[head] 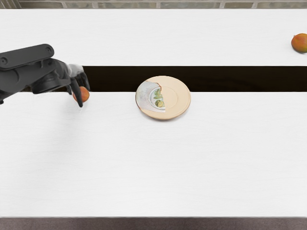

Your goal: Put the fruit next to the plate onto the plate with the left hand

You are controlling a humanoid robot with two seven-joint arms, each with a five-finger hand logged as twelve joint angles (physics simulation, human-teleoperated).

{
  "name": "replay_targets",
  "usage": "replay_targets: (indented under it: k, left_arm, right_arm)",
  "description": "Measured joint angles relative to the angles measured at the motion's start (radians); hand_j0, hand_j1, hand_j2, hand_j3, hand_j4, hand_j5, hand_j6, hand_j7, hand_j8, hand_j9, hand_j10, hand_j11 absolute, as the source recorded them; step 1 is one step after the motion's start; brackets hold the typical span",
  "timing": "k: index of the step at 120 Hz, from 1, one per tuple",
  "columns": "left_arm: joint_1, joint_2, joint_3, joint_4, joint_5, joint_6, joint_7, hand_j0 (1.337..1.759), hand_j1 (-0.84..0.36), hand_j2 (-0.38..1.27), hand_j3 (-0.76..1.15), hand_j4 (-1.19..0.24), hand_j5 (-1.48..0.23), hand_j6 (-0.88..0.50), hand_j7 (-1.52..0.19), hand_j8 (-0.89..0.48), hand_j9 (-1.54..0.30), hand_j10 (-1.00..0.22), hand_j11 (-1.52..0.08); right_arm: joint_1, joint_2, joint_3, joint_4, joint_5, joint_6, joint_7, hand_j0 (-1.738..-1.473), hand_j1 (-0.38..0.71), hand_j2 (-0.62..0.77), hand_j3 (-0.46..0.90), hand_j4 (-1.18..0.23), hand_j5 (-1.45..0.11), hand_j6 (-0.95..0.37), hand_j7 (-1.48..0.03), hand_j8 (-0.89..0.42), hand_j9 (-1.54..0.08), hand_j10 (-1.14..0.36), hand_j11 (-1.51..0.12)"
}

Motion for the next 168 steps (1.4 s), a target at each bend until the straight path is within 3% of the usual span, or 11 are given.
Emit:
replay_targets:
  k: [7, 53, 61, 68, 84, 92, 120, 126, 143, 163, 168]
  left_arm:
    - [-0.007, -0.011, -0.011, 0.000, -0.001, 0.000, 0.000, 1.651, -0.21, 0.43, 0.00, -0.83, -1.12, -0.56, -1.07, -0.53, -1.14, -0.83, -1.14]
    - [-0.045, -0.117, -0.110, -0.002, -0.006, -0.003, 0.000, 1.651, -0.29, 0.68, 0.00, -0.82, -1.15, -0.51, -1.14, -0.54, -1.14, -0.83, -1.15]
    - [-0.053, -0.141, -0.125, -0.002, -0.006, -0.003, 0.000, 1.651, -0.26, 0.58, 0.00, -0.82, -1.15, -0.51, -1.13, -0.54, -1.14, -0.83, -1.15]
    - [-0.064, -0.156, -0.138, -0.003, -0.007, -0.004, 0.000, 1.652, -0.30, 0.69, 0.00, -0.82, -1.15, -0.50, -1.13, -0.56, -1.14, -0.83, -1.14]
    - [-0.077, -0.209, -0.159, -0.003, -0.008, -0.005, 0.001, 1.653, -0.33, 0.71, 0.00, -0.81, -1.17, -0.47, -1.14, -0.56, -1.13, -0.83, -1.13]
    - [-0.077, -0.234, -0.164, -0.003, -0.011, -0.006, 0.001, 1.654, -0.38, 0.82, 0.00, -0.79, -1.18, -0.46, -1.14, -0.55, -1.13, -0.83, -1.13]
    - [-0.066, -0.281, -0.168, 0.000, -0.007, -0.005, 0.001, 1.654, -0.34, 0.71, 0.00, -0.82, -1.15, -0.48, -1.12, -0.59, -1.11, -0.83, -1.12]
    - [-0.067, -0.287, -0.168, 0.004, -0.005, -0.004, 0.001, 1.655, -0.32, 0.63, 0.00, -0.79, -1.06, -0.48, -1.03, -0.58, -1.02, -0.77, -1.02]
    - [-0.063, -0.290, -0.181, 0.015, -0.001, 0.000, 0.001, 1.656, -0.10, 0.33, 0.00, -0.49, -0.65, -0.33, -0.63, -0.38, -0.63, -0.47, -0.63]
    - [-0.060, -0.212, -0.245, 0.015, -0.102, -0.001, 0.001, 1.657, 0.10, 0.16, 0.00, -0.26, -0.35, -0.19, -0.34, -0.22, -0.34, -0.26, -0.34]
    - [-0.021, -0.184, -0.272, 0.014, -0.143, -0.002, 0.001, 1.657, 0.13, 0.13, 0.00, -0.22, -0.29, -0.17, -0.29, -0.18, -0.29, -0.22, -0.29]
  right_arm:
    - [0.000, 0.000, 0.000, 0.000, 0.000, 0.000, 0.000, -1.658, -0.35, 0.00, 0.00, 0.00, 0.00, 0.00, 0.00, 0.00, 0.00, 0.00, 0.00]
    - [0.000, 0.000, 0.000, 0.000, 0.000, 0.000, 0.000, -1.658, -0.35, 0.00, 0.00, 0.00, 0.00, 0.00, 0.00, 0.00, 0.00, 0.00, 0.00]
    - [0.000, 0.000, 0.000, 0.000, 0.000, 0.000, 0.000, -1.658, -0.35, 0.00, 0.00, 0.00, 0.00, 0.00, 0.00, 0.00, 0.00, 0.00, 0.00]
    - [0.000, 0.000, 0.000, 0.000, 0.000, 0.000, 0.000, -1.658, -0.35, 0.00, 0.00, 0.00, 0.00, 0.00, 0.00, 0.00, 0.00, 0.00, 0.00]
    - [0.000, 0.000, 0.000, 0.000, 0.000, 0.000, 0.000, -1.658, -0.35, 0.00, 0.00, 0.00, 0.00, 0.00, 0.00, 0.00, 0.00, 0.00, 0.00]
    - [0.000, 0.000, 0.000, 0.000, 0.000, 0.000, 0.000, -1.658, -0.35, 0.00, 0.00, 0.00, 0.00, 0.00, 0.00, 0.00, 0.00, 0.00, 0.00]
    - [0.000, 0.000, 0.000, 0.000, 0.000, 0.000, 0.000, -1.658, -0.35, 0.00, 0.00, 0.00, 0.00, 0.00, 0.00, 0.00, 0.00, 0.00, 0.00]
    - [0.000, 0.000, 0.000, 0.000, 0.000, 0.000, 0.000, -1.658, -0.35, 0.00, 0.00, 0.00, 0.00, 0.00, 0.00, 0.00, 0.00, 0.00, 0.00]
    - [0.000, 0.000, 0.000, 0.000, 0.000, 0.000, 0.000, -1.658, -0.35, 0.00, 0.00, 0.00, 0.00, 0.00, 0.00, 0.00, 0.00, 0.00, 0.00]
    - [0.000, 0.000, 0.000, 0.000, 0.000, 0.000, 0.000, -1.658, -0.35, 0.00, 0.00, 0.00, 0.00, 0.00, 0.00, 0.00, 0.00, 0.00, 0.00]
    - [0.000, 0.000, 0.000, 0.001, 0.000, 0.000, 0.000, -1.658, -0.35, 0.00, 0.00, 0.00, 0.00, 0.00, 0.00, 0.00, 0.00, 0.00, 0.00]
